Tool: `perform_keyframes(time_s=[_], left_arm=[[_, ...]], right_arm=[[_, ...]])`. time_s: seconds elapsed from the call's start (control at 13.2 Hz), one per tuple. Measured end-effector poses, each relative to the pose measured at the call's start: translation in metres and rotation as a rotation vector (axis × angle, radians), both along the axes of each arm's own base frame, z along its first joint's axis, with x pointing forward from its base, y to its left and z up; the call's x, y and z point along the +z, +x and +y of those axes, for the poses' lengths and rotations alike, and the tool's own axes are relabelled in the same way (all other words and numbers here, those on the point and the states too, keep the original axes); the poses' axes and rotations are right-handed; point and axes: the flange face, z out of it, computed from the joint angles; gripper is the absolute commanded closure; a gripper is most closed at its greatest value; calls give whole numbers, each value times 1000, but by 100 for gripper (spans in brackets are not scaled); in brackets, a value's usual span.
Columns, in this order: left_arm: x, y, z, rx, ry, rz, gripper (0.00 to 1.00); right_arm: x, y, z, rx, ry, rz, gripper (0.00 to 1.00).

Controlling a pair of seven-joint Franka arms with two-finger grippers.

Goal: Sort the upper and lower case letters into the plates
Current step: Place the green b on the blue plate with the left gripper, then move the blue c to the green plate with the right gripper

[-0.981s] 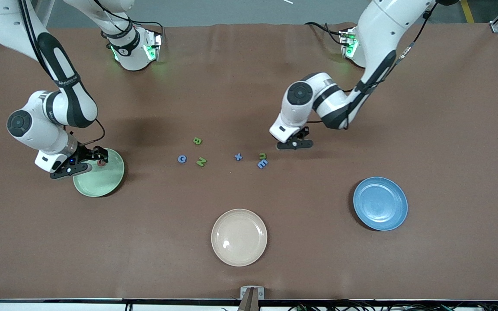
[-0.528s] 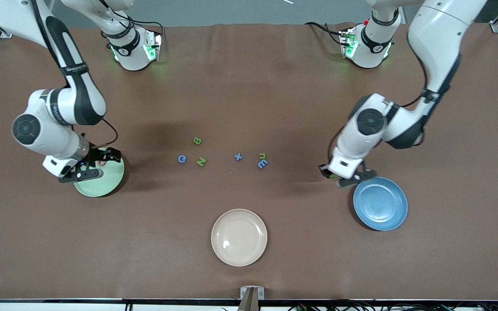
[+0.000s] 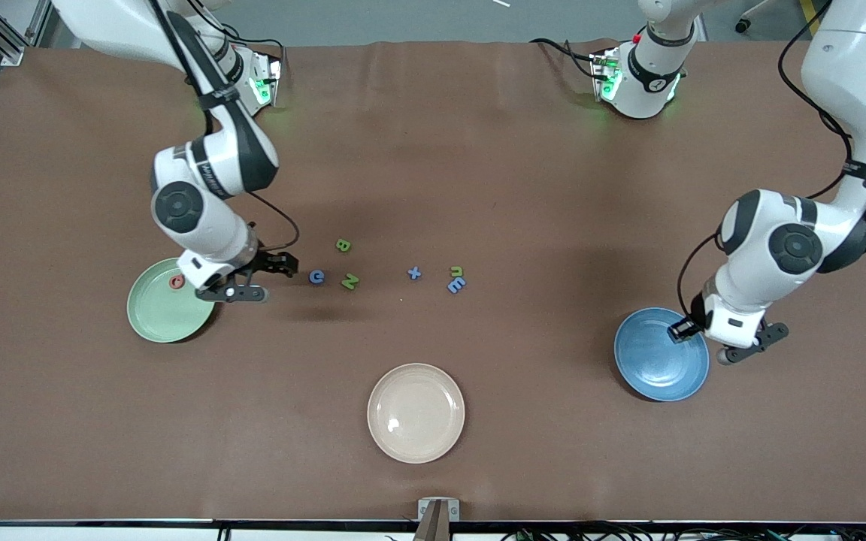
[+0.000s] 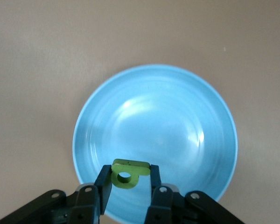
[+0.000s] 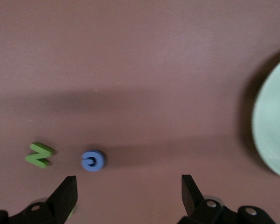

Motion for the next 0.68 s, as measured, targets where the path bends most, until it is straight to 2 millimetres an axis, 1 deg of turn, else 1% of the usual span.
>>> perform_keyframes(time_s=[0.08,0.23,0.3,0.38,0.45,0.53,0.6,0.68], left_arm=[[-7,8,-2,2,-17,-1,100],[-22,22,-9,4,-50,0,97],[-28,26,-12,5,-61,1,93],[-31,29,-13,5,-67,0,81],[-31,31,-13,6,-69,-2,55],[-30,32,-13,7,-71,-5,8],[-30,33,-13,8,-71,-6,0],[-31,33,-13,8,-72,-5,0]], right_arm=[[-11,-1,10,-5,4,-11,1],[-41,-3,22,-26,8,-17,2],[-54,-5,29,-35,8,-15,2],[-63,-9,35,-37,5,-8,2],[-70,-11,38,-38,4,-5,2],[-74,-11,40,-37,7,-11,2],[-77,-11,40,-38,9,-14,3],[-81,-11,40,-39,9,-14,6]])
